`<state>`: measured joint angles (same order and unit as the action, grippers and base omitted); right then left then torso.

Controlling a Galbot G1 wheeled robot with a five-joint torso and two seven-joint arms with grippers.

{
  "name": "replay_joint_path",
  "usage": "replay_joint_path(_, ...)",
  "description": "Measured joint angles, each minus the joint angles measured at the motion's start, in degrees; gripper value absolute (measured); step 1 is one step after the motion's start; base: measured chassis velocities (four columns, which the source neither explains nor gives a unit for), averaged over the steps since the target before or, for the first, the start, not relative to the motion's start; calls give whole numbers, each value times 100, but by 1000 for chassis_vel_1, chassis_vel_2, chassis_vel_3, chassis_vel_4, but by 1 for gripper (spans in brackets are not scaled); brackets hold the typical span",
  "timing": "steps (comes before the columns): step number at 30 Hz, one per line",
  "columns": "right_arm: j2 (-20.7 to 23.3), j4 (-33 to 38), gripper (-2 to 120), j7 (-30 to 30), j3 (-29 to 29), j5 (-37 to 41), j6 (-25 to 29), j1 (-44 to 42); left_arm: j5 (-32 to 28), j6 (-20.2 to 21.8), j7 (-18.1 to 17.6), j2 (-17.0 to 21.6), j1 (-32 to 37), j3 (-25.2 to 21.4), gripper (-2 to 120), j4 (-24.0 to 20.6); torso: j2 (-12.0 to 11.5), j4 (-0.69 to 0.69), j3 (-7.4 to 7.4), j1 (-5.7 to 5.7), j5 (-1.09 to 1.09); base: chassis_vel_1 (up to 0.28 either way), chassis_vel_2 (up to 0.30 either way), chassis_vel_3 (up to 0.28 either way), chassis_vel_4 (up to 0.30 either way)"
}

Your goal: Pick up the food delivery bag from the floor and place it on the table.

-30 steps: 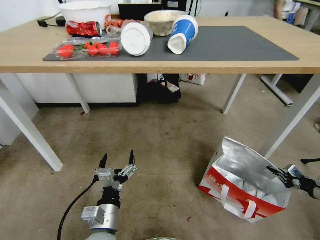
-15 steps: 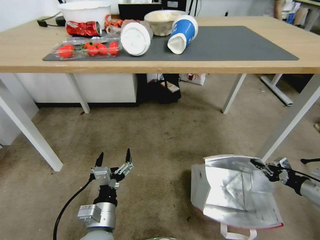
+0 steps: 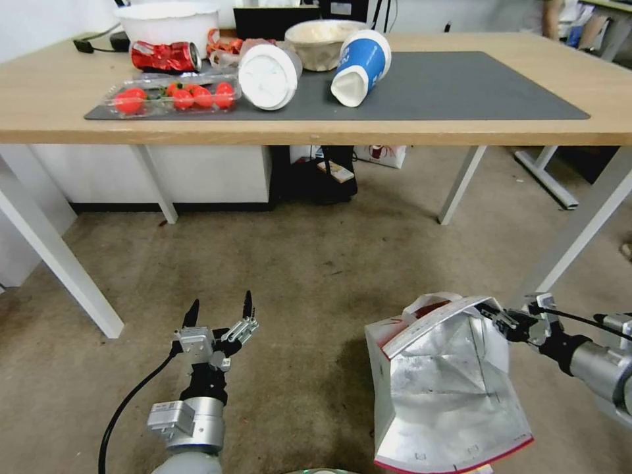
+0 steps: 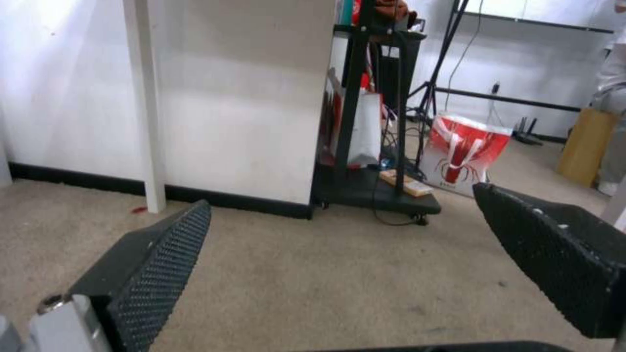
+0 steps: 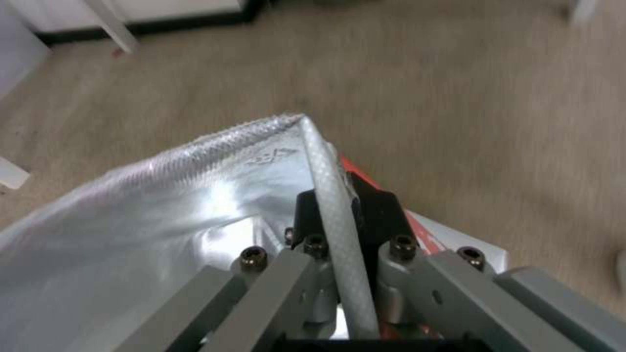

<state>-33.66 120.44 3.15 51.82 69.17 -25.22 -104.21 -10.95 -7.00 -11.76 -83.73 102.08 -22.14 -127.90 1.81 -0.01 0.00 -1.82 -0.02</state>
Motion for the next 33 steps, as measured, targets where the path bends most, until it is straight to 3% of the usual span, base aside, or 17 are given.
replay_joint_path(7, -6, 402, 0, -787, -40, 881, -326, 249, -9, -12, 10, -4, 4, -34, 100, -11, 0, 1, 0, 0, 0, 0, 0, 0, 0)
replay_joint_path(14, -81, 672, 0, -1176, 12, 1555, -465, 406, -15, -13, 10, -28, 32, -90, 100, -41, 0, 0, 0, 0, 1, 0, 0, 0, 0)
replay_joint_path(20, -230, 1263, 0, -2045, 55, 2655, -736, 712, -14, -20, 14, -74, 88, -177, 100, -113, 0, 1, 0, 0, 1, 0, 0, 0, 0)
replay_joint_path(33, -412, 1847, 0, -2366, 86, 3056, -786, 743, 11, -52, 85, -90, 157, -226, 100, -188, 0, 0, 0, 0, 1, 0, 0, 0, 0)
